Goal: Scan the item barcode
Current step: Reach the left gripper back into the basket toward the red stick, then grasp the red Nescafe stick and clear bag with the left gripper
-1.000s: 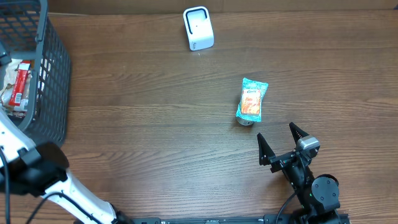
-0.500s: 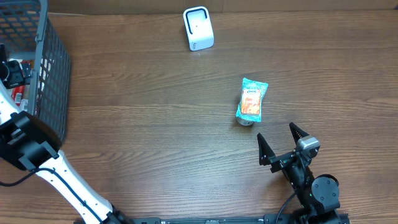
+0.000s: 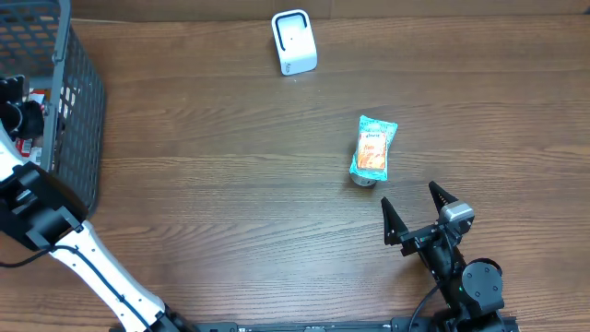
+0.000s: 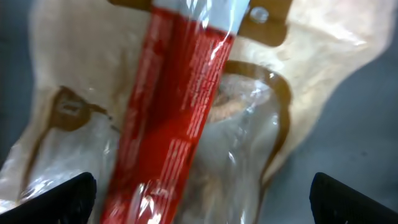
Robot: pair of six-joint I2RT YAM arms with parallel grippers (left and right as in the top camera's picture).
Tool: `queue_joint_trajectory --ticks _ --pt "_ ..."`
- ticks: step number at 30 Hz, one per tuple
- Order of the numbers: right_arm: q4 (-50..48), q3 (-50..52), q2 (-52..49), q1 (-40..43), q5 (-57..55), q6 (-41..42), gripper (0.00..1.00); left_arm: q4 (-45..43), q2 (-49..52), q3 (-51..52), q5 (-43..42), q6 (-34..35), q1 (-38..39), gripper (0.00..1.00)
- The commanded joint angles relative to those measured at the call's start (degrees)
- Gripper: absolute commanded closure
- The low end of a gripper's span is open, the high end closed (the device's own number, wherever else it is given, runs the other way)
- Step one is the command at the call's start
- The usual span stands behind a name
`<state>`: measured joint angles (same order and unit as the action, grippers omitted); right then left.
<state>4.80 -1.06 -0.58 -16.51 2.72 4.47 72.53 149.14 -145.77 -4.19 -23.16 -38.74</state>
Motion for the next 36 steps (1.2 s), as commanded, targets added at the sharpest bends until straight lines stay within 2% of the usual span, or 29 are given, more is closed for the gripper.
queue_joint_trajectory --ticks 1,17,20,23,27,32,34,36 --pt "-0.15 0.59 0.42 0.24 -0.28 0.22 0.0 -0.26 3.06 -0.57 0.17 -1.73 -0.44 0.0" --pt "-0.15 0.59 0.42 0.24 -0.28 0.22 0.0 0.76 4.31 2.12 0.13 -0.35 -0.59 0.0" --pt "-0.15 0.59 0.42 0.24 -0.28 0.22 0.0 0.7 4.31 4.07 0.11 -0.35 -0.57 0.07" --pt "-0.15 0.59 0.42 0.24 -0.28 0.22 0.0 0.92 4.28 4.26 -0.81 0.61 -0.57 0.18" --pt "-0.15 0.59 0.42 0.24 -0.28 0.22 0.0 1.2 4.15 4.26 -2.08 0.68 -0.57 0.46" --pt "-0.15 0.59 0.42 0.24 -0.28 0.22 0.0 1.81 3.72 4.24 -2.05 0.96 -0.57 0.6" --pt "-0.15 0.59 0.42 0.24 -0.28 0.22 0.0 1.73 2.12 4.24 -3.02 1.33 -0.57 0.74" --pt "-0.15 0.59 0.42 0.24 -0.28 0.22 0.0 1.64 0.87 4.24 -3.89 1.33 -0.57 0.96"
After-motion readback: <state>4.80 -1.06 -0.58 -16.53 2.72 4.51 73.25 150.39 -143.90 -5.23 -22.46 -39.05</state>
